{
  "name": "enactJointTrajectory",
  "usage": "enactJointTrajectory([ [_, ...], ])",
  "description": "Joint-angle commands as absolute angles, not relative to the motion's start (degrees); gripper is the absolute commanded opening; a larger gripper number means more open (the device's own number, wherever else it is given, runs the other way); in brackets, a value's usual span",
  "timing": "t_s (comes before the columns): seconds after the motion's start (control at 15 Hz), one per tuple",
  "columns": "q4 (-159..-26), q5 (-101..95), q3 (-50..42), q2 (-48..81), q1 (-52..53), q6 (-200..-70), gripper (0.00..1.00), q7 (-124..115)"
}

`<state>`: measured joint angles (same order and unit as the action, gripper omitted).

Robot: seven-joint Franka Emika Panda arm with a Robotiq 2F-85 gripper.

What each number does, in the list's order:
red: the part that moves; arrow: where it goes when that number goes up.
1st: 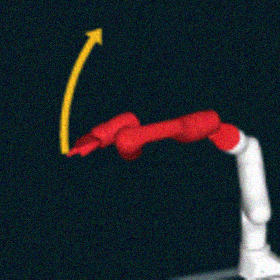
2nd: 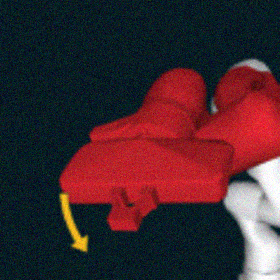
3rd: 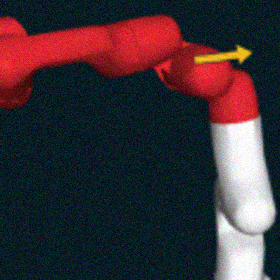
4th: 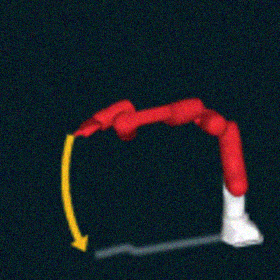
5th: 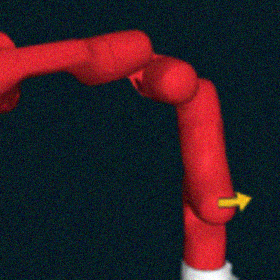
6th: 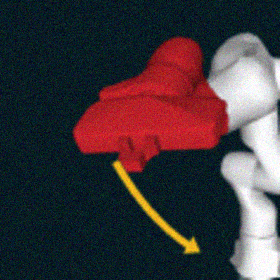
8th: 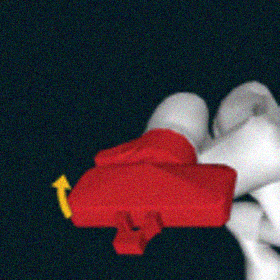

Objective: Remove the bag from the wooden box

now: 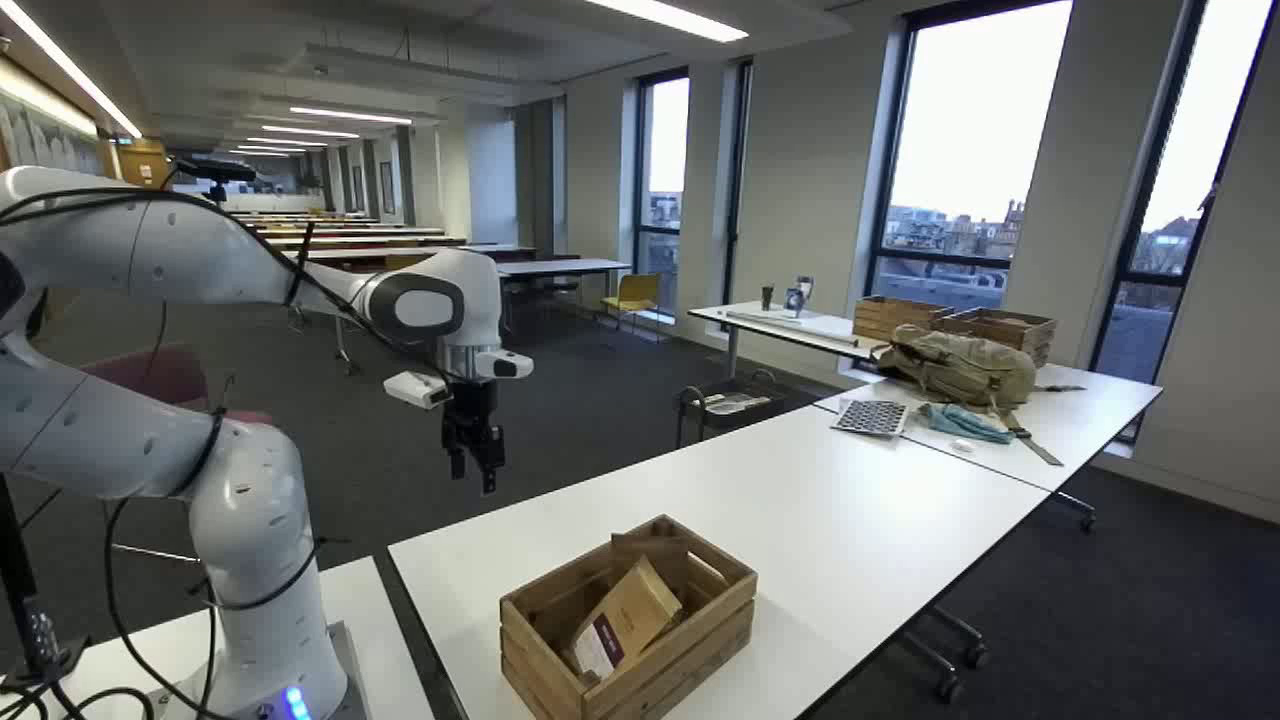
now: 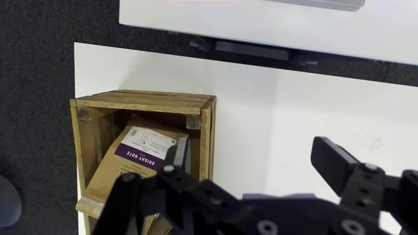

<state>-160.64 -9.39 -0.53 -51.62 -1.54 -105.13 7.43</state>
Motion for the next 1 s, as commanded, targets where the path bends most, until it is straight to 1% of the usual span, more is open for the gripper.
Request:
enactJointTrajectory([
  [0.0,-160.5,-9.8,-1.1,-51.6,-0.9,-104.9,1.00,7.0],
  [0.4,-160.5,-9.6,-1.3,-51.4,-1.0,-105.4,1.00,6.7],
  [0.67,-157.6,-5.9,-3.0,-44.6,-3.8,-109.7,1.00,-1.2],
  [0.93,-154.9,-5.5,-5.3,-36.0,-8.0,-118.4,1.00,-7.5],
])
